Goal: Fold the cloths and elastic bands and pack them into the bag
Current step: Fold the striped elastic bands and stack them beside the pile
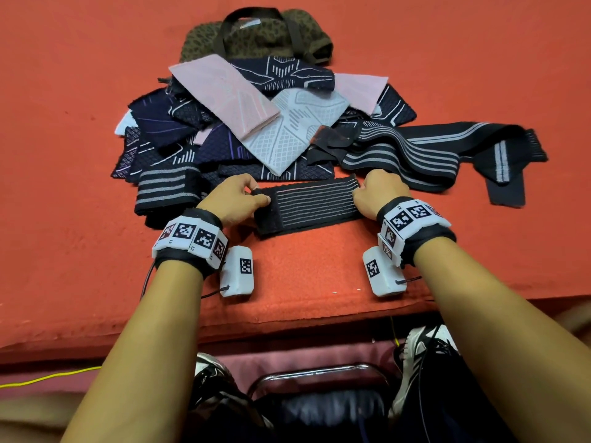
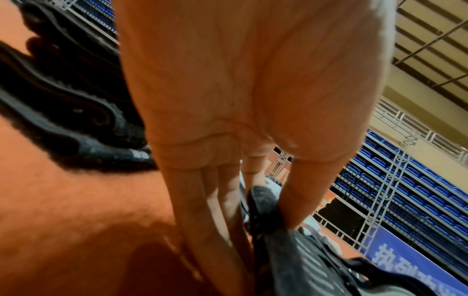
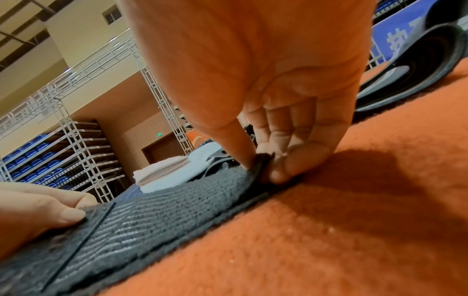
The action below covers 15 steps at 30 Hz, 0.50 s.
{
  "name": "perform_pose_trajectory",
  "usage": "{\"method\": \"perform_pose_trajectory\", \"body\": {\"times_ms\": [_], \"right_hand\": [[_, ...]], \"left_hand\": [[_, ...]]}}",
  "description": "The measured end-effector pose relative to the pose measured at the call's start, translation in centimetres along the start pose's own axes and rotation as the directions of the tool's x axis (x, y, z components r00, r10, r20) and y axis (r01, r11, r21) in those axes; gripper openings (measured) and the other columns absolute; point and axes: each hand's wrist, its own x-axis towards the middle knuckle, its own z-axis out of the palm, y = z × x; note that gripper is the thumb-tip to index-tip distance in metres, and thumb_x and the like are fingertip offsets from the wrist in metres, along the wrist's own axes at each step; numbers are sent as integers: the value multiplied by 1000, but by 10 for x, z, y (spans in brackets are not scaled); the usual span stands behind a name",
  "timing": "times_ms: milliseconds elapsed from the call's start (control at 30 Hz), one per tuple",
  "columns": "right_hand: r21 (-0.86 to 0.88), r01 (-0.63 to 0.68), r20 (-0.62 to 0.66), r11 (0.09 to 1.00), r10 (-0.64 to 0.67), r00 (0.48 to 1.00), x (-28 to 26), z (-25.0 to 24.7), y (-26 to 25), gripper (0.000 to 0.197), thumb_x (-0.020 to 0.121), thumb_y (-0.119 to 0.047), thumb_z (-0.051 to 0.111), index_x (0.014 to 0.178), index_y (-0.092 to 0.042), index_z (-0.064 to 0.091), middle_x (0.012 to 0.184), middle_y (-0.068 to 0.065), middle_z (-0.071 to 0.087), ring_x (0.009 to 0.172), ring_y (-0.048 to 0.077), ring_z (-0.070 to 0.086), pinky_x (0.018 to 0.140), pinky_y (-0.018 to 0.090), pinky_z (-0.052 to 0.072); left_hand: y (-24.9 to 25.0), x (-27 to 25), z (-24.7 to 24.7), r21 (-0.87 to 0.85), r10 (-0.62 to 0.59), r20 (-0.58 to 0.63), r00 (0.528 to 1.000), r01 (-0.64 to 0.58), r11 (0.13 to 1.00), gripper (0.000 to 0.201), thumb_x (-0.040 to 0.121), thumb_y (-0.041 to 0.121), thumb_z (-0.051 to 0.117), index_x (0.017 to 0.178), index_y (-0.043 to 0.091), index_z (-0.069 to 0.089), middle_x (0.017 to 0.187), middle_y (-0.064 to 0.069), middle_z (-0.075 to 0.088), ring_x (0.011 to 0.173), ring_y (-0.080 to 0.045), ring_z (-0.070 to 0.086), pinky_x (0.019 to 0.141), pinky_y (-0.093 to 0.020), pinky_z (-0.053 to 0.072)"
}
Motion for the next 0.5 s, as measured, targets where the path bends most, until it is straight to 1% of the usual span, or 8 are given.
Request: {"method": "perform_pose_trajectory", "body": {"times_ms": [67, 100, 167, 233, 300, 400, 433, 500], "right_hand": [[0, -2, 5, 1000, 2, 1000, 0, -1, 0, 14, 91, -23, 51, 90, -10, 57, 104, 18, 63, 81, 33, 53, 70, 33, 41], [-3, -3, 7, 1000, 3, 1000, 0, -2, 0, 13, 90, -22, 51, 89, -10, 57, 103, 18, 63, 79, 32, 52, 70, 33, 41], [-11, -6, 0, 1000, 6, 1000, -1, -2, 1, 11, 88, -19, 52, 87, -10, 57, 102, 18, 63, 78, 31, 51, 69, 33, 42], [-11, -7, -11, 1000, 7, 1000, -1, -2, 0, 10, 88, -19, 53, 86, -10, 56, 103, 18, 64, 81, 33, 55, 69, 33, 41], [-14, -10, -28, 1000, 10, 1000, 0, -1, 0, 13, 87, -20, 55, 91, -8, 57, 107, 18, 64, 91, 35, 61, 68, 33, 41], [-15, -26, -45, 1000, 25, 999, -2, 1, 0, 27, 88, -19, 57, 112, -6, 56, 119, 19, 57, 104, 38, 59, 71, 35, 40], [-15, -10, -59, 1000, 9, 998, -3, 0, -1, 28, 87, -17, 57, 114, -8, 55, 121, 18, 54, 106, 38, 57, 74, 35, 41], [1, 91, -84, 996, -91, 992, -7, 0, -7, 24, 85, -14, 56, 109, -12, 59, 120, 15, 52, 106, 36, 56, 79, 36, 44]], "left_hand": [[-4, 1, 2, 16, -14, -12, 1000, 14, 1000, 22, 90, 15, 69, 80, 16, 50, 67, -5, 56, 56, -17, 56, 58, -35, 56], [-6, 2, 3, 32, -20, -21, 1000, 21, 999, 22, 89, 17, 71, 79, 17, 50, 67, -5, 57, 58, -18, 57, 64, -39, 58], [-10, 3, 6, 78, -25, -39, 999, 28, 997, 23, 86, 22, 73, 78, 19, 52, 71, -4, 61, 66, -21, 59, 78, -45, 57], [-11, 3, 8, 89, -20, -45, 999, 24, 996, 22, 85, 24, 74, 78, 21, 53, 76, -4, 63, 73, -22, 61, 83, -45, 55], [-11, 4, 8, 78, -17, -44, 999, 20, 997, 23, 84, 22, 74, 81, 21, 52, 79, -4, 64, 75, -22, 61, 81, -40, 54], [-12, 3, 8, 65, -13, -35, 999, 15, 998, 27, 83, 19, 76, 87, 21, 50, 78, -2, 64, 72, -19, 60, 71, -33, 50], [-12, 3, 8, 64, -12, -32, 999, 14, 998, 28, 83, 18, 77, 90, 20, 50, 76, 0, 63, 70, -18, 59, 68, -30, 47], [-11, 2, 9, 89, -18, -37, 999, 21, 996, 30, 83, 18, 76, 96, 18, 49, 75, 1, 60, 68, -16, 56, 64, -28, 44]]}}
